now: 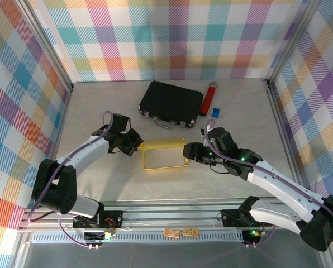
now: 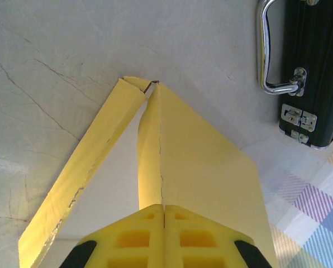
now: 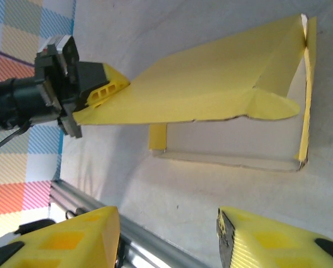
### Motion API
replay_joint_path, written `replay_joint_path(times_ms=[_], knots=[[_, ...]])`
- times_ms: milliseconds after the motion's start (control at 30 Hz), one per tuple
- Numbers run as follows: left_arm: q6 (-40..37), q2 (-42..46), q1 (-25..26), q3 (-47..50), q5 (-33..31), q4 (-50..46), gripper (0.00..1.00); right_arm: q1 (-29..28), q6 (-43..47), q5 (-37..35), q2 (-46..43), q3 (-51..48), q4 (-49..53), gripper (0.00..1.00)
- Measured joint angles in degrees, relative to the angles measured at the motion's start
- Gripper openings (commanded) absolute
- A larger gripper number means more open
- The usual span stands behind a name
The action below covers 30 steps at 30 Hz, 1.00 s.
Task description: Fold the paper box
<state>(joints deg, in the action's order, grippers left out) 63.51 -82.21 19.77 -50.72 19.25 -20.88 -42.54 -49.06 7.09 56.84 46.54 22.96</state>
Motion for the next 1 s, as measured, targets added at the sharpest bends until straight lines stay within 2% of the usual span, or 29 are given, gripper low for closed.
replay_joint_path(times_ms=[333, 600, 733, 1000], knots=[[-2.51, 0.66, 1.7, 0.96, -2.45, 0.07, 0.0, 6.05, -6.86, 4.07, 10.75, 5.53, 7.58, 0.38], [-5.4, 0.87, 2.78, 1.75, -4.39, 0.07, 0.02, 8.63, -11.61, 7.02, 15.13, 7.48, 9.51, 0.36], [-6.67, 0.96, 3.08, 1.84, -4.96, -0.04, 0.05, 9.27, -11.52, 7.63, 17.88, 8.04, 10.56, 0.35], [-9.51, -0.07, 4.46, 2.47, -5.81, -4.5, 0.11, 10.4, -7.39, 8.55, 24.85, 12.2, 11.63, 0.29]])
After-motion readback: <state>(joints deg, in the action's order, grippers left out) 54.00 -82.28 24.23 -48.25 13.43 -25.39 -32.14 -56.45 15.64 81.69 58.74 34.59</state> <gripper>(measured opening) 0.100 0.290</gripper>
